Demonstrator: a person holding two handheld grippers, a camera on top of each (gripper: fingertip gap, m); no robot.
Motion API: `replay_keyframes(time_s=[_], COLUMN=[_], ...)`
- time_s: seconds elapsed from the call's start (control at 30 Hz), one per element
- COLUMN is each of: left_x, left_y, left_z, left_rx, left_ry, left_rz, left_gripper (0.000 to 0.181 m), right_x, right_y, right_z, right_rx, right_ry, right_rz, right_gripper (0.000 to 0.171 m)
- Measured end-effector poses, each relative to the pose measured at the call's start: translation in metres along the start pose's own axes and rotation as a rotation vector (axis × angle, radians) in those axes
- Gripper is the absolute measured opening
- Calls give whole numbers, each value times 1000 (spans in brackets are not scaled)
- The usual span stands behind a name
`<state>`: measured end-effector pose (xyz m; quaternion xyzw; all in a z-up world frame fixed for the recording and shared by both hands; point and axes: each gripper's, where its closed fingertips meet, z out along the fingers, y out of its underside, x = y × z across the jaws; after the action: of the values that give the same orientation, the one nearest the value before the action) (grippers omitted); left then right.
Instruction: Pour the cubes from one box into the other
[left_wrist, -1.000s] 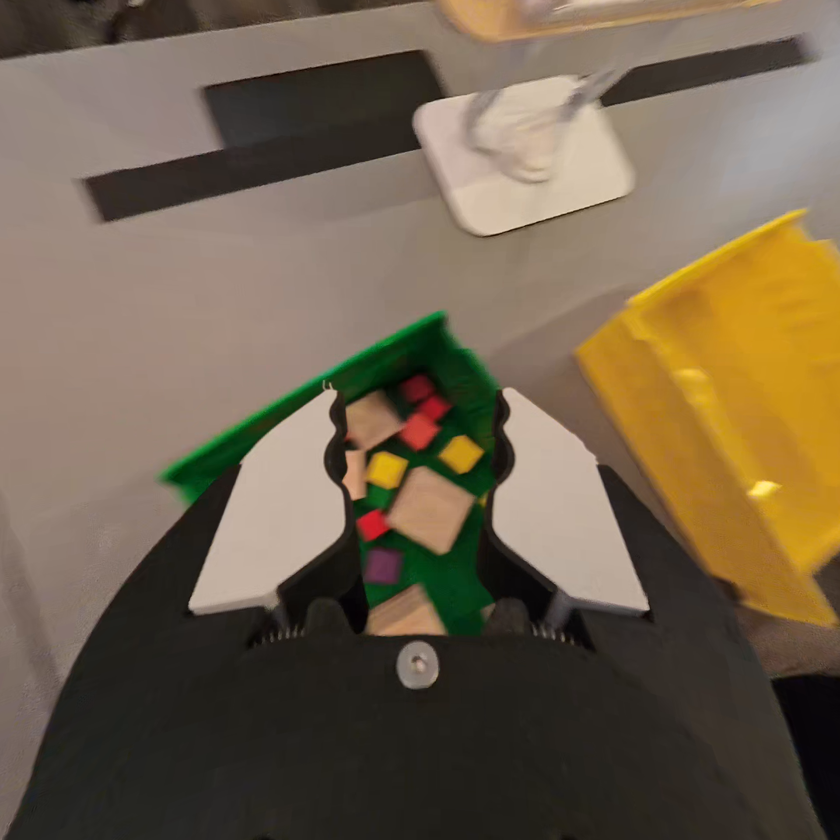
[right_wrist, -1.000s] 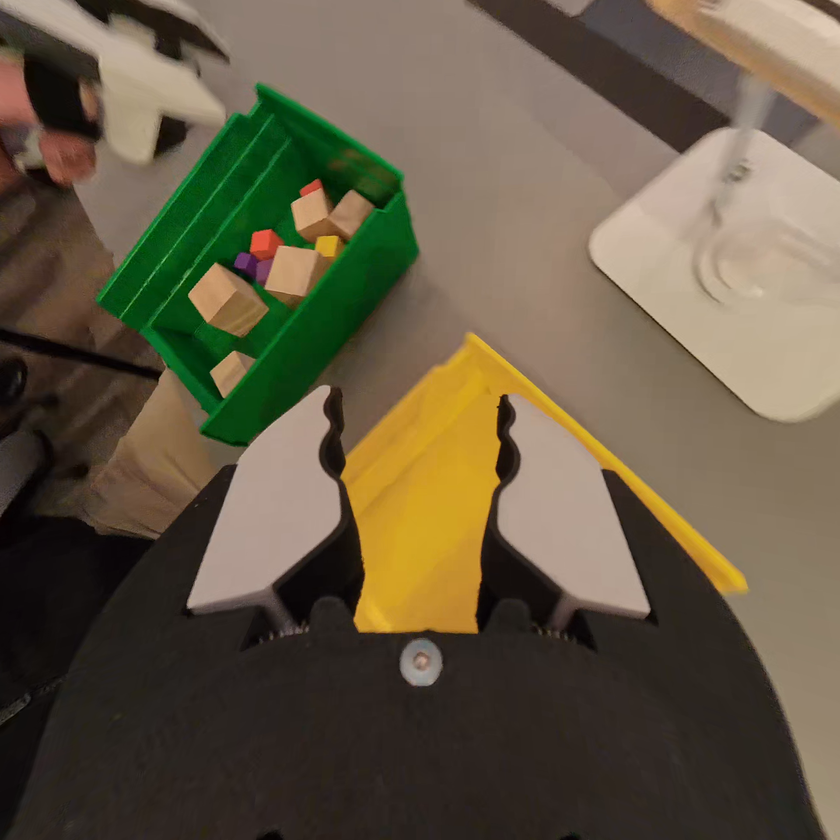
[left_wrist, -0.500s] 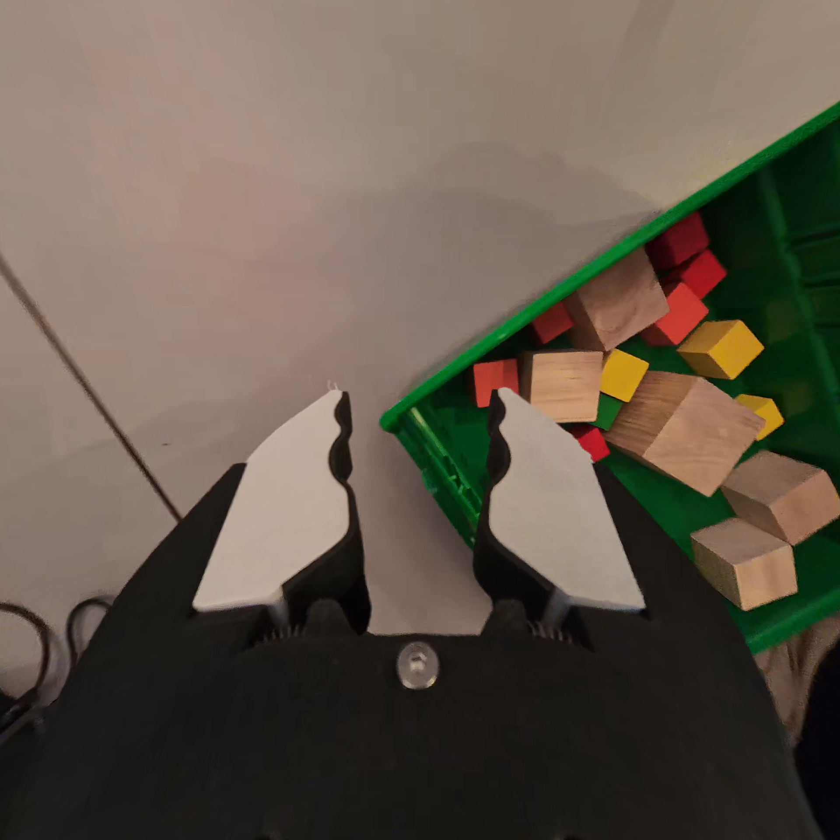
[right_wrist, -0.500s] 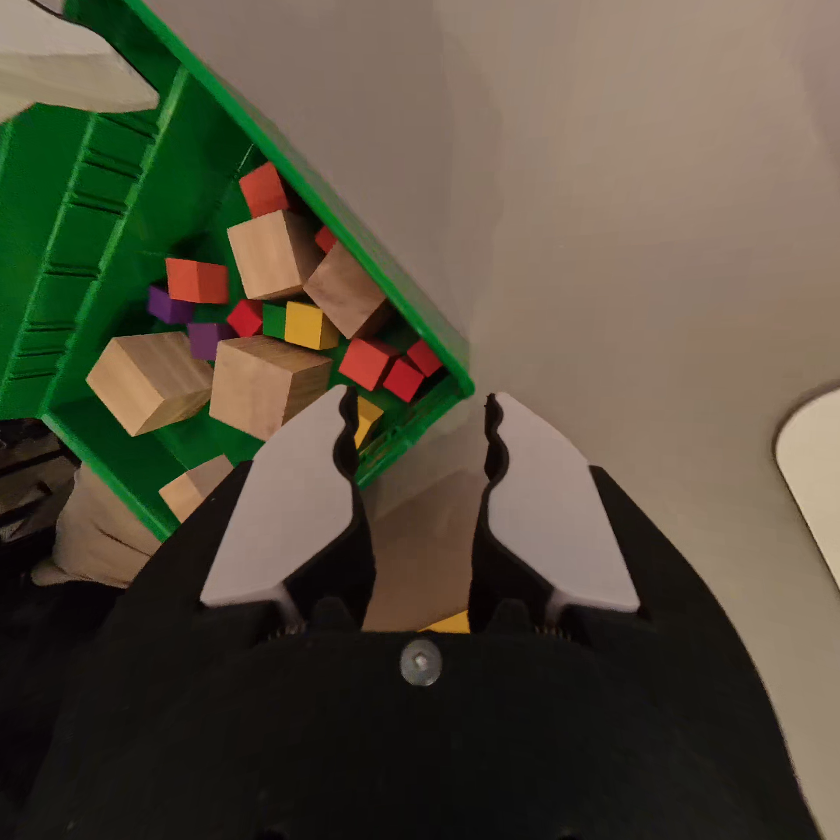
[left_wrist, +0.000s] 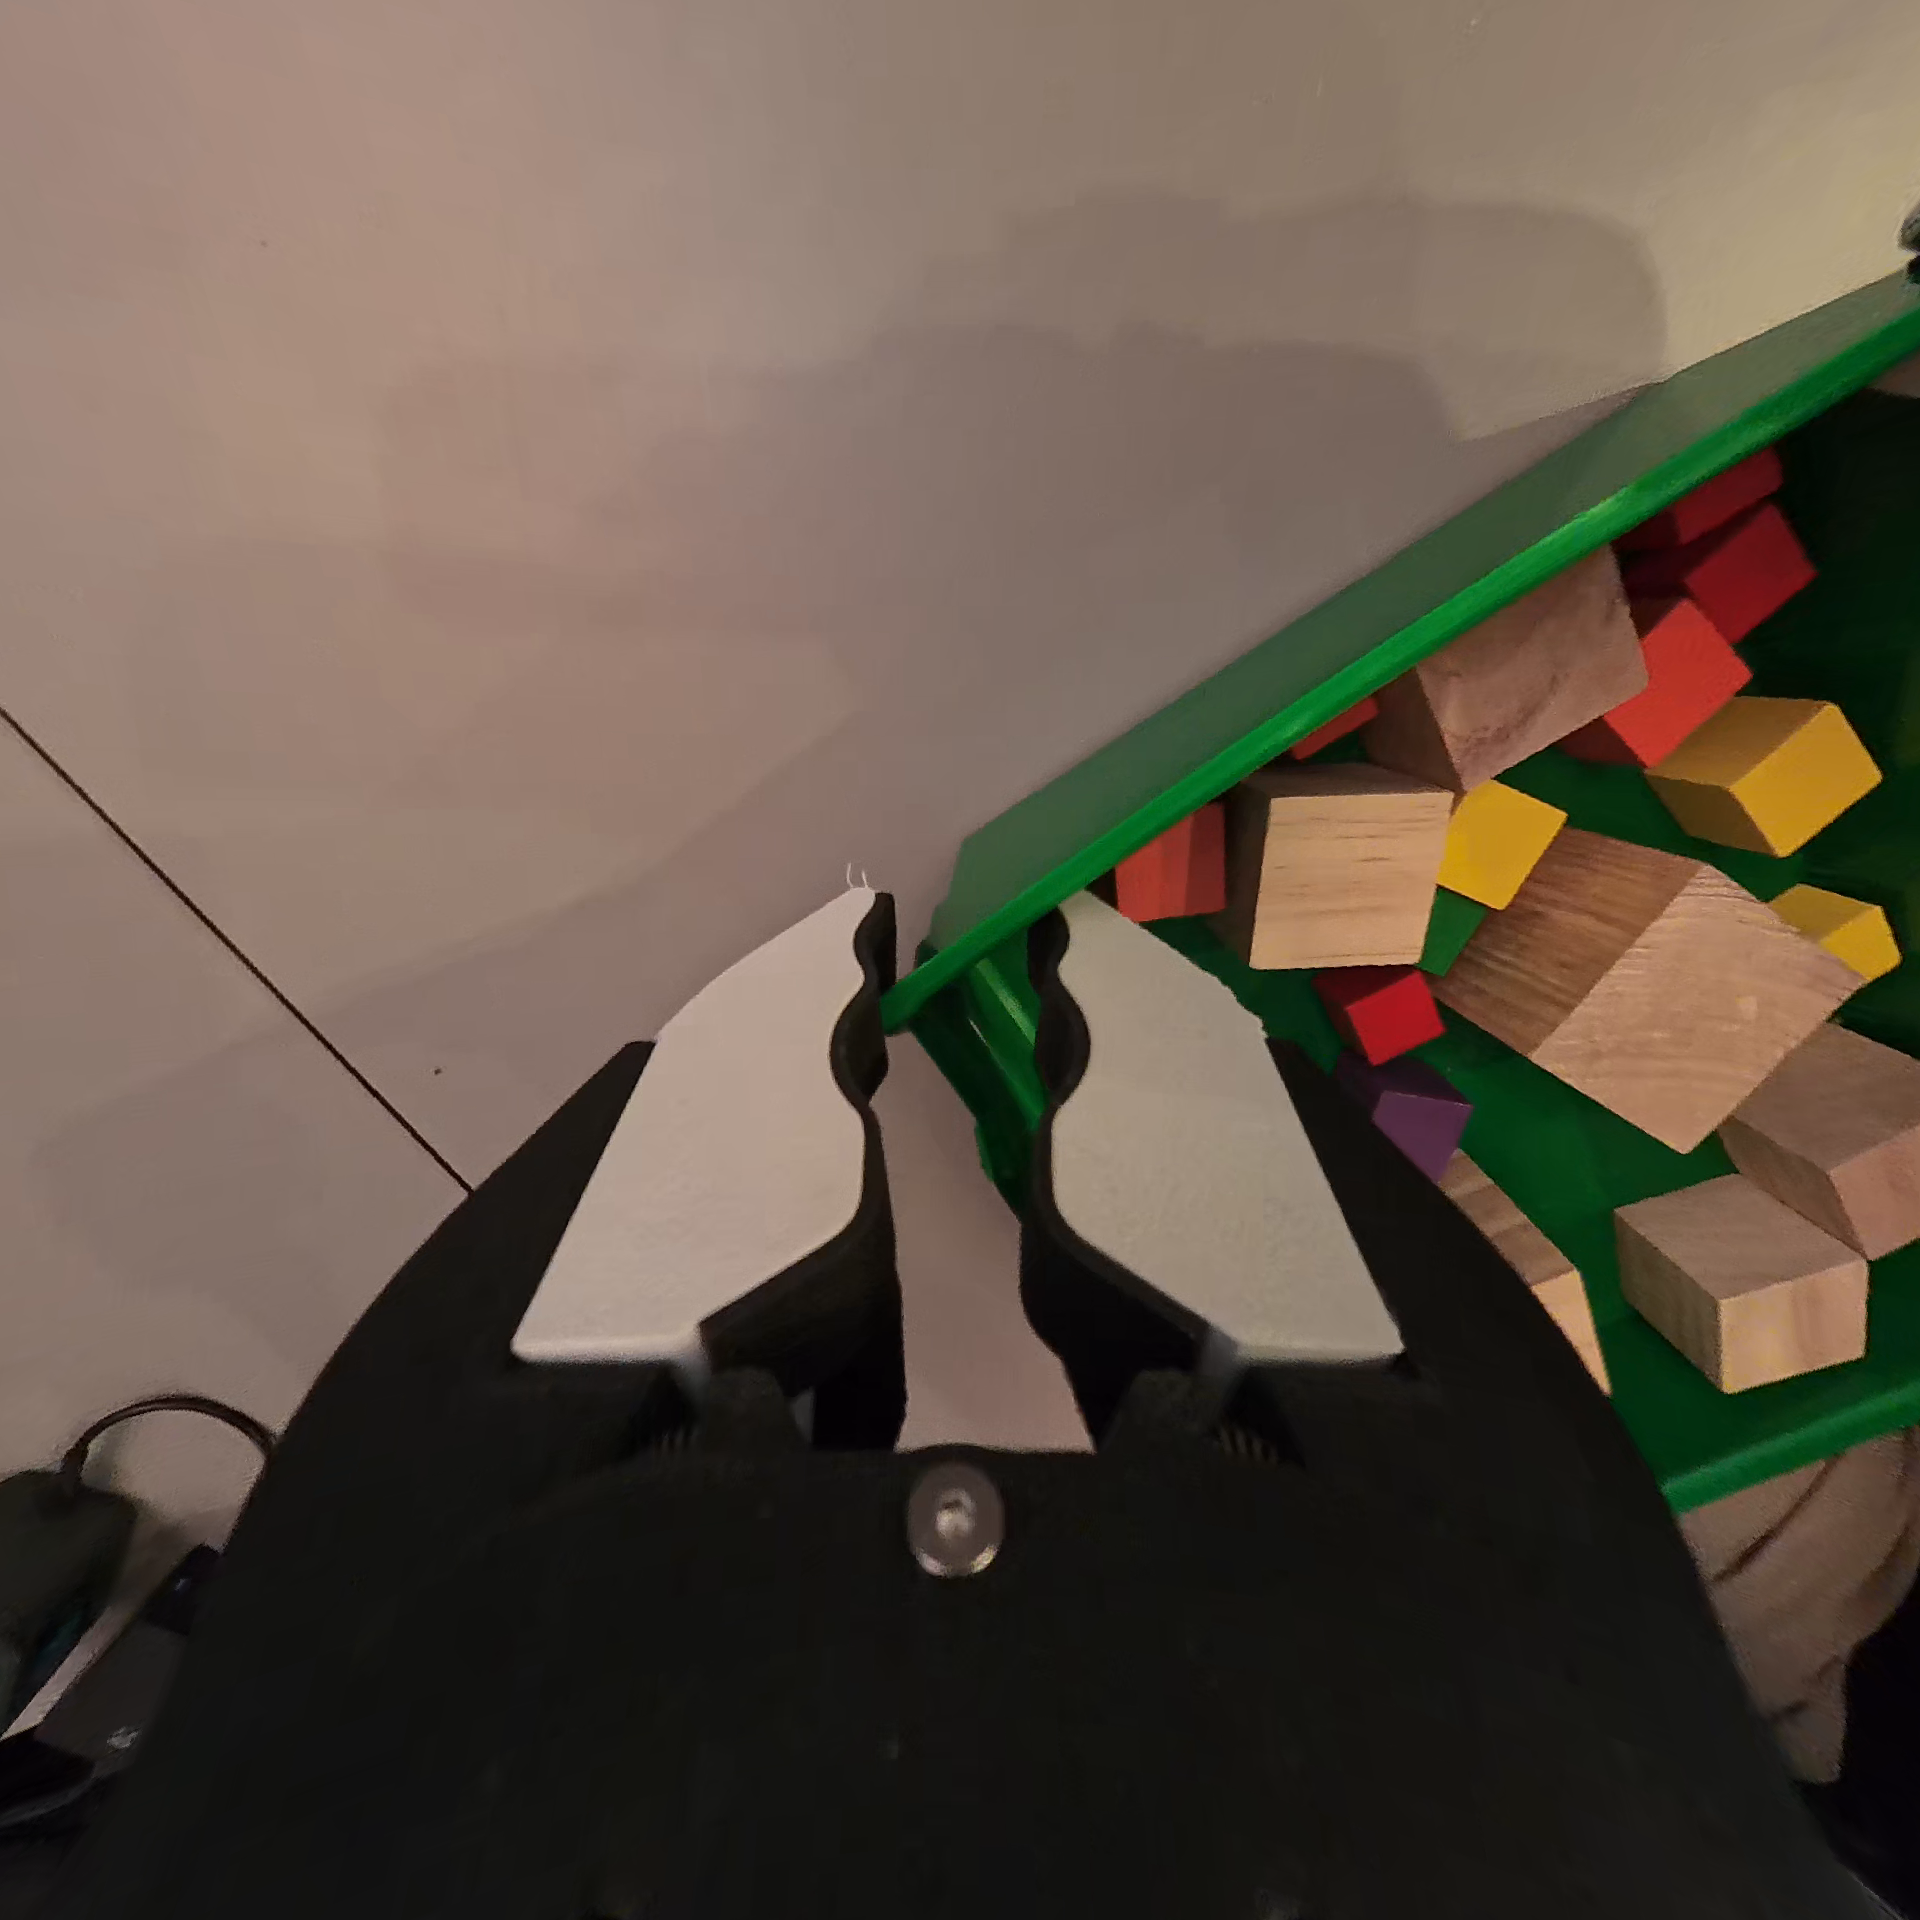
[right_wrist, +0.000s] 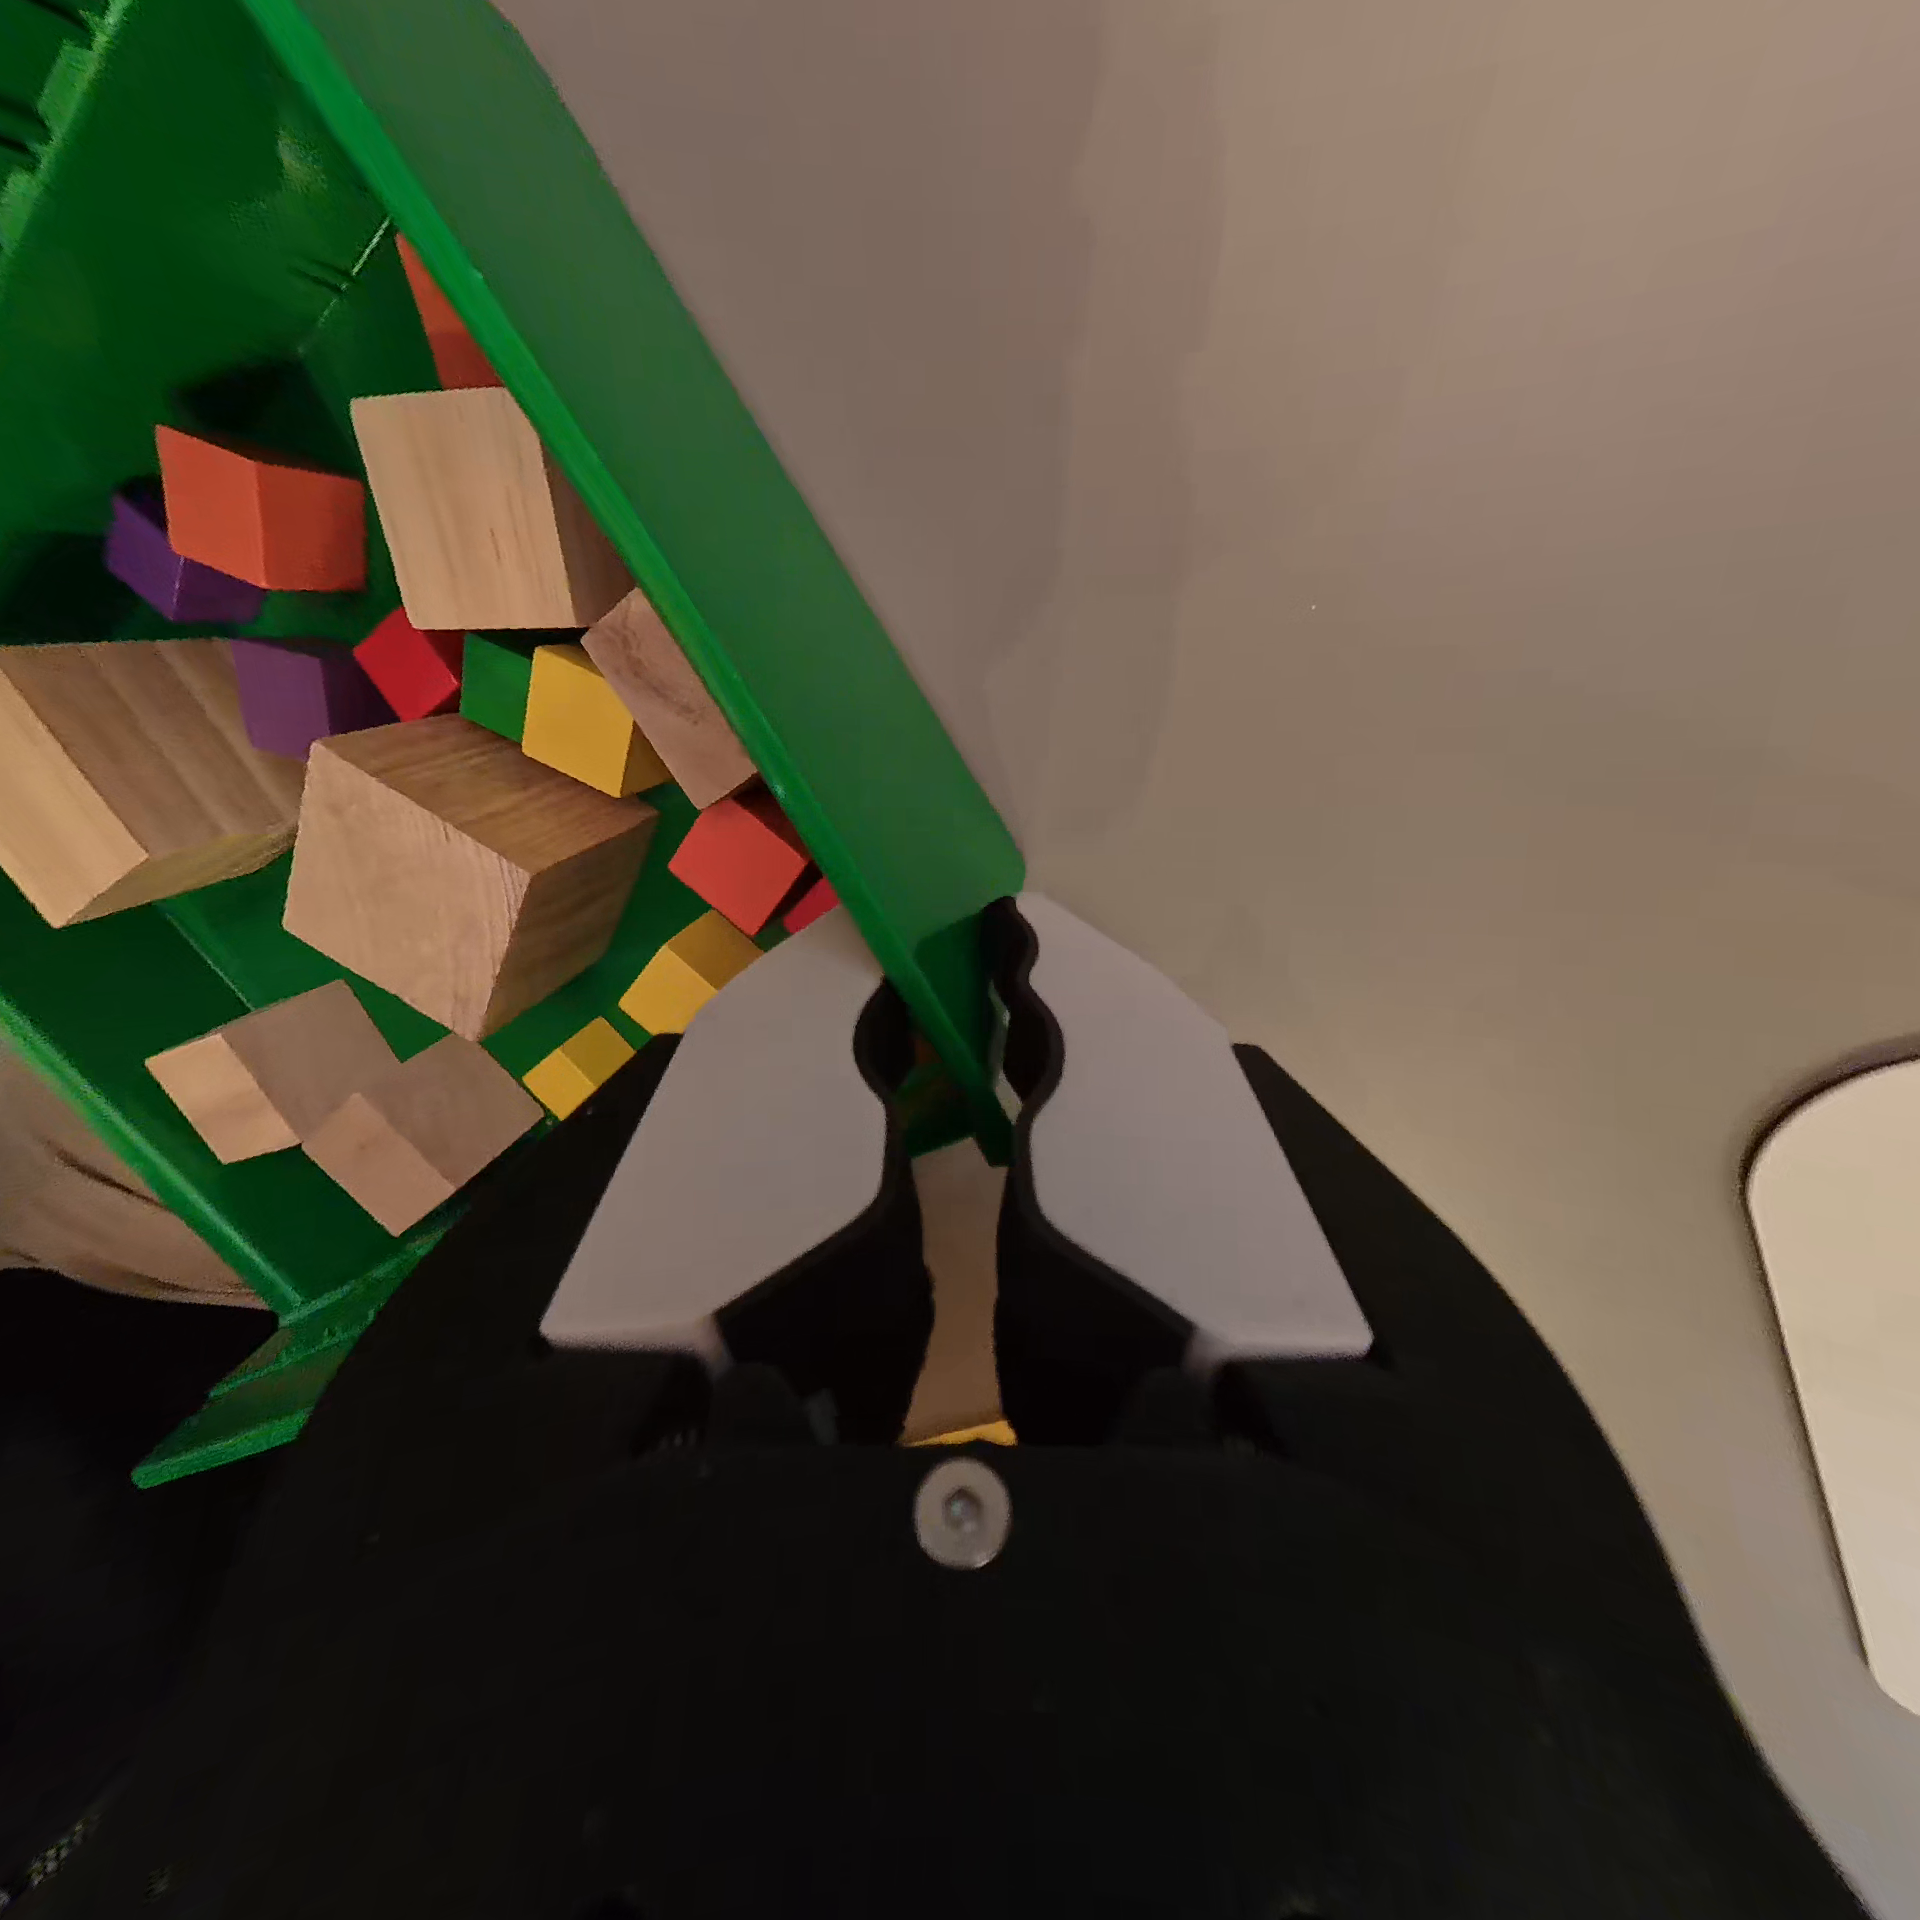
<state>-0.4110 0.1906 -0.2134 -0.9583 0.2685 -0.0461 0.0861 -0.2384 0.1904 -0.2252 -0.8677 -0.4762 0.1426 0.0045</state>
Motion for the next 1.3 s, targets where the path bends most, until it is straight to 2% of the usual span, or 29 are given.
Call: replay_keyframes(time_s=[0.23,0.47,0.67,1.03,1.3], left_x=[15,29,44,90,139], left_y=[-16,-49,-91,-189,-255], left_z=[-12,-49,-89,-183,-205], left_rx=[5,18,63,199,269], left_ry=[31,-2,-19,-76,-63], left_rz=[46,126,153,206,250], left_gripper=[19,16,16,15,15], right_x=[3,18,39,88,140], right_y=[16,22,24,43,79], right_z=[-10,-56,-113,-249,-316], right_rx=[53,119,192,308,335], right_ry=[-40,-8,1,137,249], right_rz=[27,42,72,81,125], right_gripper=[8,11,13,13,13])
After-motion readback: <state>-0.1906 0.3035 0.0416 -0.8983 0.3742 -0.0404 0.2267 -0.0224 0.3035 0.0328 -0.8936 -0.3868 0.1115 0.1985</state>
